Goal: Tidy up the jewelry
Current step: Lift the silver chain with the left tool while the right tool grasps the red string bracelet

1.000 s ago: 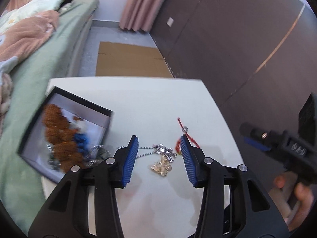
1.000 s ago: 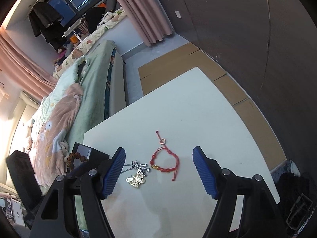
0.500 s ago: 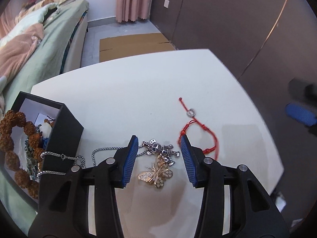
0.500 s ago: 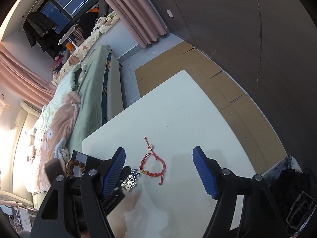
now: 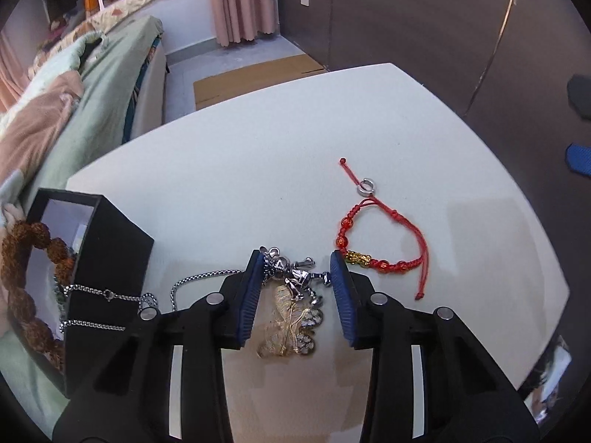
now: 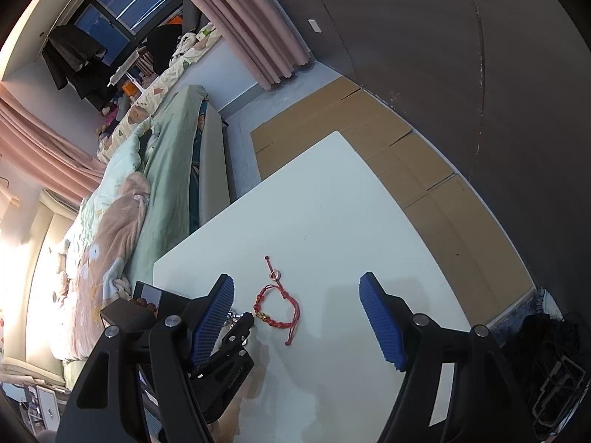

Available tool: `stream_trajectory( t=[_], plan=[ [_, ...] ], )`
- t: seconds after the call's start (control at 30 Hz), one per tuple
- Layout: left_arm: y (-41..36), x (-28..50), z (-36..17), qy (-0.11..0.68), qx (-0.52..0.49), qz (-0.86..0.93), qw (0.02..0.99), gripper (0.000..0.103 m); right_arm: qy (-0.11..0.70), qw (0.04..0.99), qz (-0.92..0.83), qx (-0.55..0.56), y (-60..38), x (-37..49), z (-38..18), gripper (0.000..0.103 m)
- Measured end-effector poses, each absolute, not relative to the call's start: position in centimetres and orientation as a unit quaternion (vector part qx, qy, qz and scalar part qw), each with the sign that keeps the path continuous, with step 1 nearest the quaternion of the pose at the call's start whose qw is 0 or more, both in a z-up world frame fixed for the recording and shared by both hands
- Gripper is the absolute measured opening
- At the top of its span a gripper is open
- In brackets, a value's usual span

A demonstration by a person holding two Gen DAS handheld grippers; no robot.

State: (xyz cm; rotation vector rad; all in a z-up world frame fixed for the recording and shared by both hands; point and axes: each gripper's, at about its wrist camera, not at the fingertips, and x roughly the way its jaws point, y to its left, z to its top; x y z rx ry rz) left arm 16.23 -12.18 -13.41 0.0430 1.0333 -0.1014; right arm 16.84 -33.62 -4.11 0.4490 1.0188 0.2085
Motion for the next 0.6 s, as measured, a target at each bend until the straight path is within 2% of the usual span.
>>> stream_trajectory(
  t=[0.07,0.47,0.53,0.6],
  plan=[
    [-11.5,16.2,-13.2,0.495,0.001,-0.06,0.867,0.034,0.483,0.844,0.098,0.211,-33.4,16.8,-4.1,0.07],
    [-7.6,16.0,-11.3,0.484,-0.092,-0.083,0.866,0.034,0.508,0.837,0.106,0.173,-31.2,17.6,-5.7,0.07],
    [-7.1,15.8,-10.6,0.476,-0.099,-0.081,0.87,0.034,0.517,0.834,0.106,0.161,-30.6,17.8,-6.4,0.067],
    [-6.6,15.8,-10.0,0.469,-0.107,-0.081,0.873,0.034,0.528,0.829,0.107,0.151,-30.0,18.1,-7.3,0.056]
  ],
)
